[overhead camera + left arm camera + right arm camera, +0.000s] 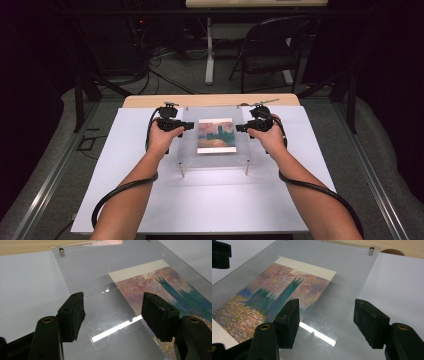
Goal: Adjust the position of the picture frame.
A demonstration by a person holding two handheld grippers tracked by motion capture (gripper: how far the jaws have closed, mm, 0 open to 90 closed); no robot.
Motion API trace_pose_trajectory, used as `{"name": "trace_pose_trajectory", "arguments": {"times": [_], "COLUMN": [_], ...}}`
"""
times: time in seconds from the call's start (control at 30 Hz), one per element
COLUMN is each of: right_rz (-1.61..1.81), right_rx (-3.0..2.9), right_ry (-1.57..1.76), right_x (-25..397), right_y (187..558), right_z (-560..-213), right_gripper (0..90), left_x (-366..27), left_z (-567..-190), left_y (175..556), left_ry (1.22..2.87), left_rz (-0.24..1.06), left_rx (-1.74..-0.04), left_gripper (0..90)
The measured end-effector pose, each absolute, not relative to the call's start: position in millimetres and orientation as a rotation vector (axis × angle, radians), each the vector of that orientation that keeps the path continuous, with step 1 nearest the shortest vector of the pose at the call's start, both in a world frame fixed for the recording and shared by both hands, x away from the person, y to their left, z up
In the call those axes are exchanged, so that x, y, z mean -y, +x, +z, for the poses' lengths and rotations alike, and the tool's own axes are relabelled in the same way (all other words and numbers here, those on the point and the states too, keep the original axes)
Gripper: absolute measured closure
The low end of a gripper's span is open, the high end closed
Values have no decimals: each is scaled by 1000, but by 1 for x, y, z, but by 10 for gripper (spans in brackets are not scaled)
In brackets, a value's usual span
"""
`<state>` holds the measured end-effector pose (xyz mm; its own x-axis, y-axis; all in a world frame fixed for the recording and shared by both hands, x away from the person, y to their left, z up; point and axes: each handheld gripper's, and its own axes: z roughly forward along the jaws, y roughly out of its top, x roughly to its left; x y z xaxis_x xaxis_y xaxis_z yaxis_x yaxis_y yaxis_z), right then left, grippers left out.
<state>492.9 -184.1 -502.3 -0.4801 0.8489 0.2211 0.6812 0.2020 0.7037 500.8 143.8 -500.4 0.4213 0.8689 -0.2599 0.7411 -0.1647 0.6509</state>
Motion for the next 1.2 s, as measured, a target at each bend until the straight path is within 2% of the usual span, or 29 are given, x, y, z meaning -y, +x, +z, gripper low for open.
{"name": "trace_pose_trajectory", "arguments": {"times": [0.17, 0.73, 1.2], "right_rz": [1148, 1170, 1171], "right_rx": [-2258, -2294, -2306], "right_ry": [1488, 1583, 1641], "right_x": [183, 184, 186], "right_y": [497, 505, 514], "right_z": [-502, -518, -526], "right_gripper": [378, 373, 359], "left_x": [-145, -143, -153], "left_z": [-505, -518, -533], "left_y": [507, 511, 516], "left_ry": [1921, 1926, 1879], "left_rz": [182, 171, 88], "left_rx": [-1407, -1431, -1470], "left_gripper": [351, 332, 325]}}
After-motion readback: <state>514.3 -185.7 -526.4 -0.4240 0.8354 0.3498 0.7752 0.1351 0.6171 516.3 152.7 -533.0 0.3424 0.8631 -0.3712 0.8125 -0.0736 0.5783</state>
